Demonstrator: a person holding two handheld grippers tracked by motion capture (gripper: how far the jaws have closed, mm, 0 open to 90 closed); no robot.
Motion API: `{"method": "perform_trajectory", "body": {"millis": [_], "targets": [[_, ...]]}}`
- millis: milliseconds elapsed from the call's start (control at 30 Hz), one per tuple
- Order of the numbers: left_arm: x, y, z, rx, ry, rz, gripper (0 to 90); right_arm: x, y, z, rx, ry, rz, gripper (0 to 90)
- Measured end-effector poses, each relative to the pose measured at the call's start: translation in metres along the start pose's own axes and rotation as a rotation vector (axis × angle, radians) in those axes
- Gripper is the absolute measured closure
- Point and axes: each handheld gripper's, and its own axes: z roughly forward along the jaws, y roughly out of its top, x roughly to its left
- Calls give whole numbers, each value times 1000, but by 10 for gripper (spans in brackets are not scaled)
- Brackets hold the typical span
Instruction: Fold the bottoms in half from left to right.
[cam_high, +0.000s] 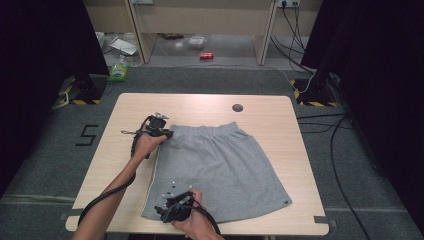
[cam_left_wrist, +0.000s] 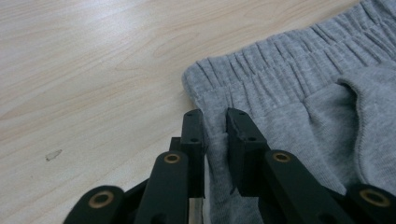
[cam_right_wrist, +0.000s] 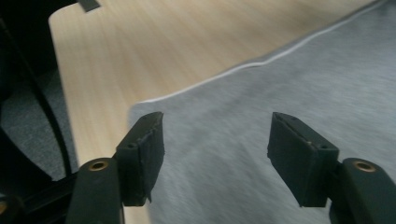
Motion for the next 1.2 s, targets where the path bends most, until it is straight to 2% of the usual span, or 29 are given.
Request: {"method": "perform_trajectory", "body": {"millis": [200, 433, 600, 667, 833, 867, 933, 1000, 1200], "targets": [[0, 0, 0, 0, 0, -2, 770, 19, 4, 15, 28, 35, -48, 409], [1, 0, 0, 1, -3, -2, 770, 34, 8, 28, 48, 67, -94, 460], [1, 0, 0, 0, -2, -2, 770, 39, 3, 34, 78, 50, -123, 510], [0, 0, 0, -1, -2, -3, 770, 40, 3, 33, 82, 31, -156, 548], [0, 0, 0, 2, -1, -1, 770, 37, 3, 32, 79, 23, -146, 743], [1, 0, 0, 2, -3, -4, 770, 35, 2, 32, 74, 23, -141, 805], [1, 0, 0, 1, -5, -8, 770, 32, 1, 31, 68, 23, -134, 856], [1, 0, 0, 0, -3, -3, 771, 29, 1, 30, 65, 37, -113, 862], [1, 5, -2, -15, -29, -31, 790, 24, 2, 25, 47, 56, -95, 867]]}}
